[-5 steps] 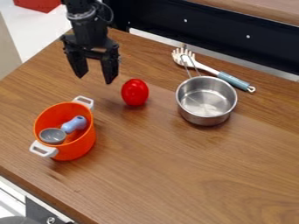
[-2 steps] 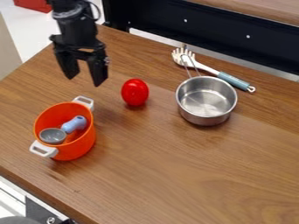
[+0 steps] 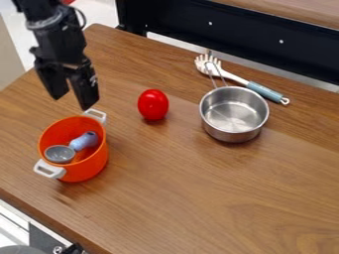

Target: Put the blue spoon in the right silver container

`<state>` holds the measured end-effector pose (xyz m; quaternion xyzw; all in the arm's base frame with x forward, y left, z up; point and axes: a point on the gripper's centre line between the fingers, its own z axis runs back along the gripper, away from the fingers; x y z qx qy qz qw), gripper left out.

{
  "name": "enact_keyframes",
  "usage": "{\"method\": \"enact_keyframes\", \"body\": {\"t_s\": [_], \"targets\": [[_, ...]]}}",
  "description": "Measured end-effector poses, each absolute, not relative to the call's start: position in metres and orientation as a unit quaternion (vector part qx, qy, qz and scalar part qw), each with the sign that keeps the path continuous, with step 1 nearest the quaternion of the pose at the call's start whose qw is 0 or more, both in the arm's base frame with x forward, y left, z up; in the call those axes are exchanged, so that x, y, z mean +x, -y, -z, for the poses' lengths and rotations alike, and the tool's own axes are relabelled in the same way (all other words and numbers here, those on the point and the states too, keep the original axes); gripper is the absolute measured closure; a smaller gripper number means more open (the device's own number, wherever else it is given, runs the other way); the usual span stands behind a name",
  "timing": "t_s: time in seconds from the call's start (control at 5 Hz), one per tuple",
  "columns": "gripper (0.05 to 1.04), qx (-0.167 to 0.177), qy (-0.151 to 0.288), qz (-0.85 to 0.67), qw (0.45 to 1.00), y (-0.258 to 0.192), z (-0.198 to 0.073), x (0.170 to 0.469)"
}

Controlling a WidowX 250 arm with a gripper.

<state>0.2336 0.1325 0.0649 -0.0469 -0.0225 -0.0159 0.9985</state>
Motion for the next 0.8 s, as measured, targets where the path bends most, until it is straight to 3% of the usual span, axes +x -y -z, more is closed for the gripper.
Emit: {"method": "enact_keyframes", "body": {"t_s": [0.6, 0.8], "targets": [[0.115, -0.028, 0.018, 0.036, 0.999, -0.128, -0.041, 0.218], [0.352, -0.035, 0.02, 0.025, 0.999, -0.126, -0.04, 0.217]]}}
